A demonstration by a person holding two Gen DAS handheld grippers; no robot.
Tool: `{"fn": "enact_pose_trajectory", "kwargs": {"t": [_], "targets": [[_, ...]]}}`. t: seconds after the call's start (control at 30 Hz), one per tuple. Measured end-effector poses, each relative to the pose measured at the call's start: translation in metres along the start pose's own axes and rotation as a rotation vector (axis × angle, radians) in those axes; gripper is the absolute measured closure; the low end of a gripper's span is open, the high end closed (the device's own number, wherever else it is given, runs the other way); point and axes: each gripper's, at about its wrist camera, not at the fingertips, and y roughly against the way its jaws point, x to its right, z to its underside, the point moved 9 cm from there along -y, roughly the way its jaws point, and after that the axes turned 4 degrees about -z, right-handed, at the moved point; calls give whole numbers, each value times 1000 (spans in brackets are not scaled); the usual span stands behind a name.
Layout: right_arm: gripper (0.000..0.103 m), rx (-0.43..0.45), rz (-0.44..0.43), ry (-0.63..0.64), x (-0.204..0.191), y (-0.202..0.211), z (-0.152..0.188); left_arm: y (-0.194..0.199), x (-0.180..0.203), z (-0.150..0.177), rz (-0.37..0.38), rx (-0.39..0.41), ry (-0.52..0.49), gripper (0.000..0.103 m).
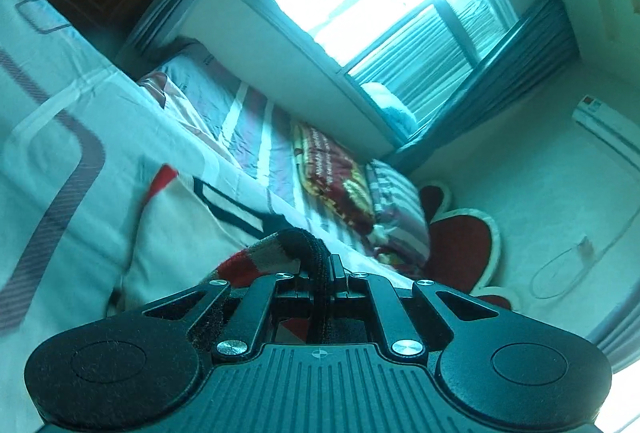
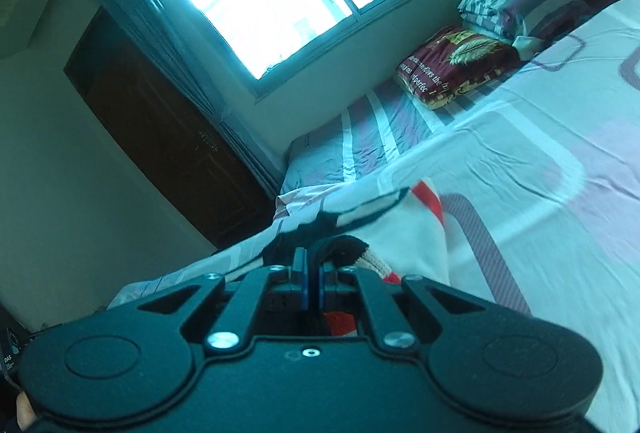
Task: Fold small clothes
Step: 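Carry the hem over the folded sleeves with both grippers and lay it down, then release the hem and smooth the folded sweater flat with both grippers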
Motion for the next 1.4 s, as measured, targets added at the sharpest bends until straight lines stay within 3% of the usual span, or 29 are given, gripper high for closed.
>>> {"fn": "enact_pose_trajectory", "kwargs": {"t": [0.2,0.37,0.47,0.53,0.63,0.67,0.7,0.77,0.83,0.9,0.97,1.03,1.1,1.2,1.27,1.33,1.4], "targets": [[98,-60,-2,-6,31,-72,-15,-71,-17,-21,-68,-43,-7,97],[97,-131,-3,-69,69,-130,-9,-130,-54,-16,-151,-117,66,96],[83,-143,-22,-87,86,-156,-7,-153,-74,-17,-171,-100,166,96],[60,-112,-4,-89,97,-167,-12,-169,-84,-16,-162,-100,230,96],[42,-49,-1,-127,115,-175,-22,-185,-89,-11,-169,-92,213,96],[42,-37,-12,-140,119,-175,-25,-186,-87,-11,-156,-81,210,96],[42,-25,-14,-137,121,-175,-28,-188,-87,-11,-146,-70,211,92],[42,-15,-17,-115,122,-172,-31,-190,-86,-11,-117,-47,212,76],[42,-17,-29,-97,121,-170,-33,-191,-82,-13,-91,-25,222,53],[42,-14,-37,-74,117,-158,-38,-192,-74,-17,-71,-12,223,39],[50,-31,-10,36,110,-145,-41,-190,-65,-19,-86,-37,169,38],[73,-107,14,167,102,-135,-34,-179,-52,-24,-84,-34,77,38],[80,-185,-4,250,91,-130,-20,-171,-42,-30,-127,-31,-56,38],[79,-280,-3,383,73,-138,5,-177,-36,-30,-254,-79,-263,38],[69,-264,69,449,70,-151,7,-190,-35,-22,-304,-134,-350,38],[68,-240,131,475,71,-167,0,-202,-37,-12,-371,-178,-433,38],[69,-241,95,445,71,-181,-6,-207,-35,-9,-394,-177,-489,38]]}}
